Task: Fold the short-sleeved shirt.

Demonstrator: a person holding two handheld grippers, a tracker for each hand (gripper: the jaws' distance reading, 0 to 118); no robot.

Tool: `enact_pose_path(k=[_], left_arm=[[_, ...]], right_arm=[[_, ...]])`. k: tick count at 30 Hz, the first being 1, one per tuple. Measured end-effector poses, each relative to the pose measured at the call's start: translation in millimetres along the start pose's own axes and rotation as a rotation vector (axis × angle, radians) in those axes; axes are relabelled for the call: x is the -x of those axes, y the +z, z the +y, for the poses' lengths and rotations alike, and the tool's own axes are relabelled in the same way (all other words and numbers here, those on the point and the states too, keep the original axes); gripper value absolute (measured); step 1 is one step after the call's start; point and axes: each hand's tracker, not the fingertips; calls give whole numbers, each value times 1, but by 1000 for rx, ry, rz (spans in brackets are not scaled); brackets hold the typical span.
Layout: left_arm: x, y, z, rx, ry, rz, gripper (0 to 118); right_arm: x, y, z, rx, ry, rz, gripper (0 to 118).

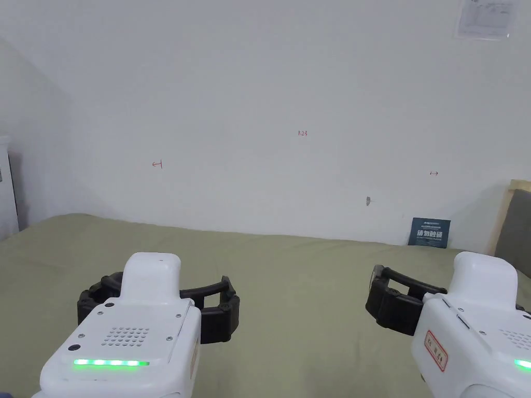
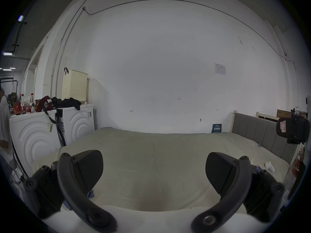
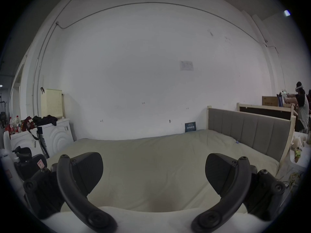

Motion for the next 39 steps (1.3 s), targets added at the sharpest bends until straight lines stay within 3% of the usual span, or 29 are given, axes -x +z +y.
enact_pose_path(k=[2, 14, 33, 39], left_arm=[[0, 0, -1, -2, -3, -3, 118], [2, -6, -2, 27, 3, -15, 118], [1, -5, 10, 14, -7, -14, 118], [-1, -7, 6, 34, 4, -20, 118]], right_arm=[[-4, -1, 1, 33, -29, 22, 118], [0, -4, 4, 54, -3, -11, 118], [14, -4, 4, 25, 107, -68, 118], [16, -6, -1, 83, 123, -19, 118]])
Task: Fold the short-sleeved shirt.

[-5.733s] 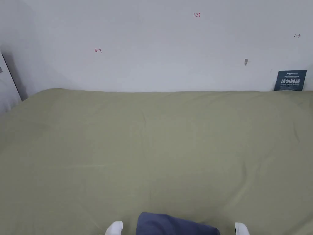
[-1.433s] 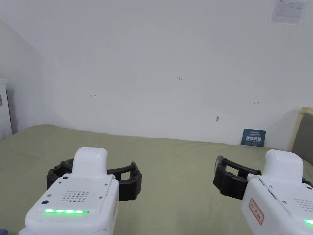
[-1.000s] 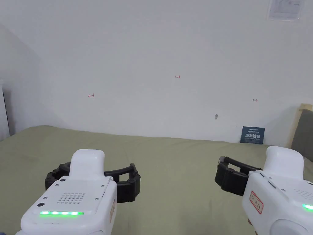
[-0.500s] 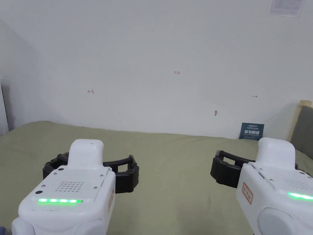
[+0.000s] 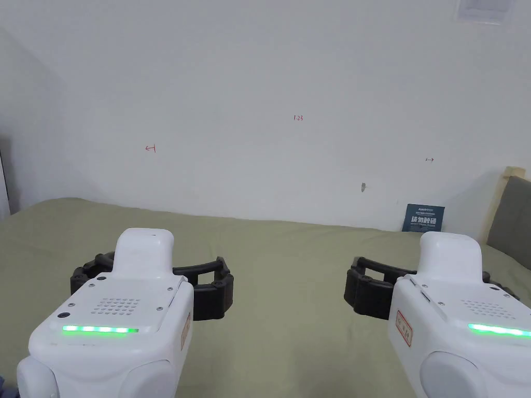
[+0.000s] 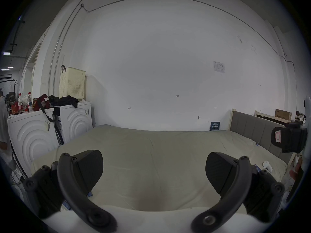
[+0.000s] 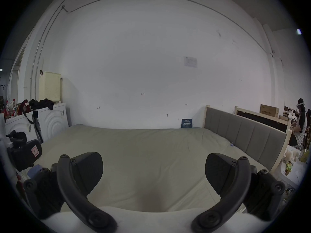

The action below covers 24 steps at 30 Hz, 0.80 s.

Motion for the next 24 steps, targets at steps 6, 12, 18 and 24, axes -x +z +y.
enact_pose_path(k=[6, 12, 18, 24], left_arm=[[-1, 0, -1, 6, -16, -5, 118], [1, -1, -2, 15, -6, -2, 118], [0, 0, -1, 14, -8, -8, 118], [0, -1, -4, 21, -11, -9, 118]], right_arm=[[-2, -2, -5, 18, -26, 59, 118], [4, 3, -7, -17, 10, 49, 118], [5, 2, -17, -4, -49, 127, 118], [0, 12, -25, -122, -72, 216, 118]])
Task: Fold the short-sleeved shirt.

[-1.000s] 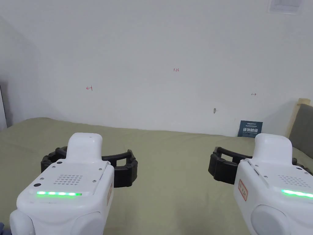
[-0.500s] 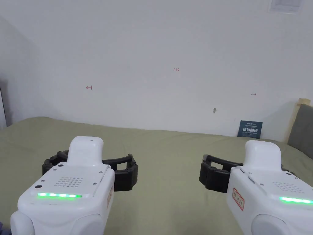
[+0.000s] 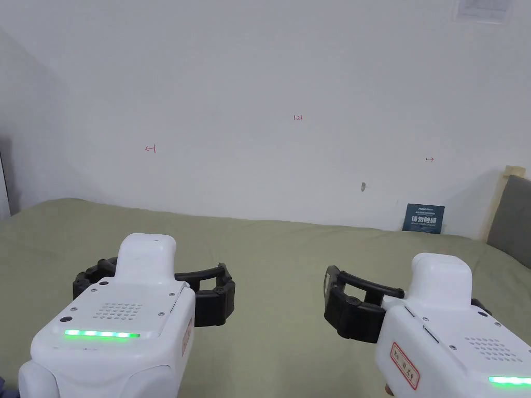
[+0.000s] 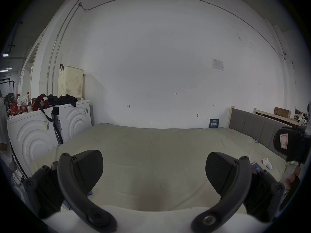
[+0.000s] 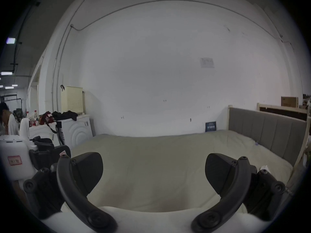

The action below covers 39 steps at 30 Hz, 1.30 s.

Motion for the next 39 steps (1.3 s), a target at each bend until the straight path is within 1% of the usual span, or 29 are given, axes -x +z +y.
enact_pose_path(k=[3, 5, 9, 12, 17, 39], left_arm=[[0, -1, -1, 7, -1, 2, 118], [0, -1, -1, 7, 4, -1, 118], [-1, -1, 0, 0, -9, 4, 118], [0, -1, 2, -5, -13, 8, 118], [2, -2, 6, -12, -11, 11, 118], [-3, -4, 11, -15, -28, 2, 118]], right_arm=[[6, -3, 2, -21, 89, -72, 118], [8, -6, 0, -21, 119, -94, 118], [8, -13, -1, -5, 117, -125, 118], [5, -17, -2, 12, 106, -125, 118], [4, -19, -3, 20, 113, -141, 118], [-1, -25, -3, 38, 102, -150, 118]])
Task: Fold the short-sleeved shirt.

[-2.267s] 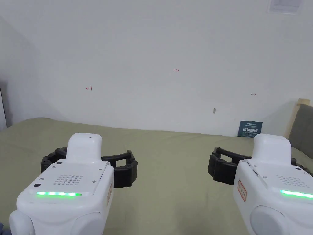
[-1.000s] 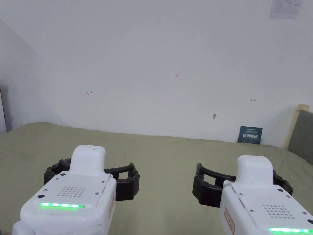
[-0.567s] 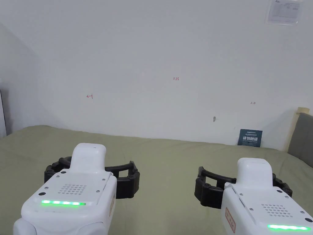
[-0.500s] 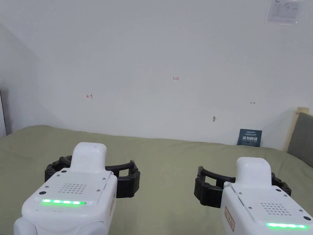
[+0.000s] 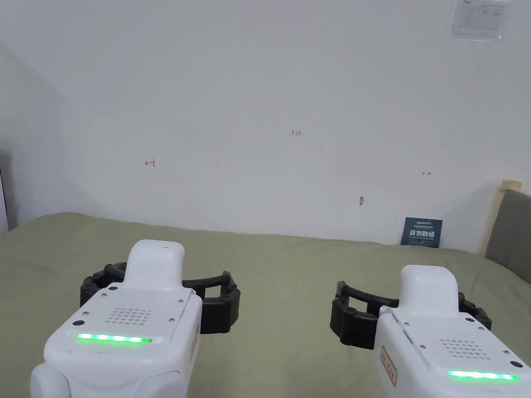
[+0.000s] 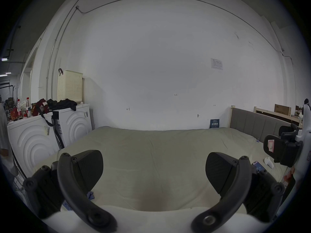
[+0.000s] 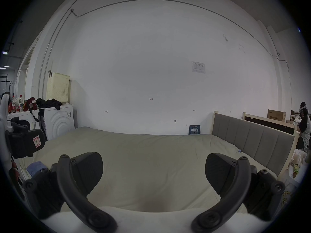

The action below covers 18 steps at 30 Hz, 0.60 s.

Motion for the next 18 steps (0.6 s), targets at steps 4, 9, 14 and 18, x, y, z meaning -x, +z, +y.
enact_pose_path(k=[4, 9, 14, 18], left_arm=[[-1, -2, -1, 7, -2, 0, 118], [-2, -2, -6, 14, -4, -1, 118], [-3, -3, -7, 22, -3, -8, 118], [-3, -2, -5, 17, 4, -11, 118]], right_arm=[[-1, -1, 0, -1, -4, -2, 118], [-1, -3, -2, 9, 0, -13, 118], [-1, -2, -1, 9, 13, -23, 118], [-1, 0, 0, -1, 11, -9, 118]])
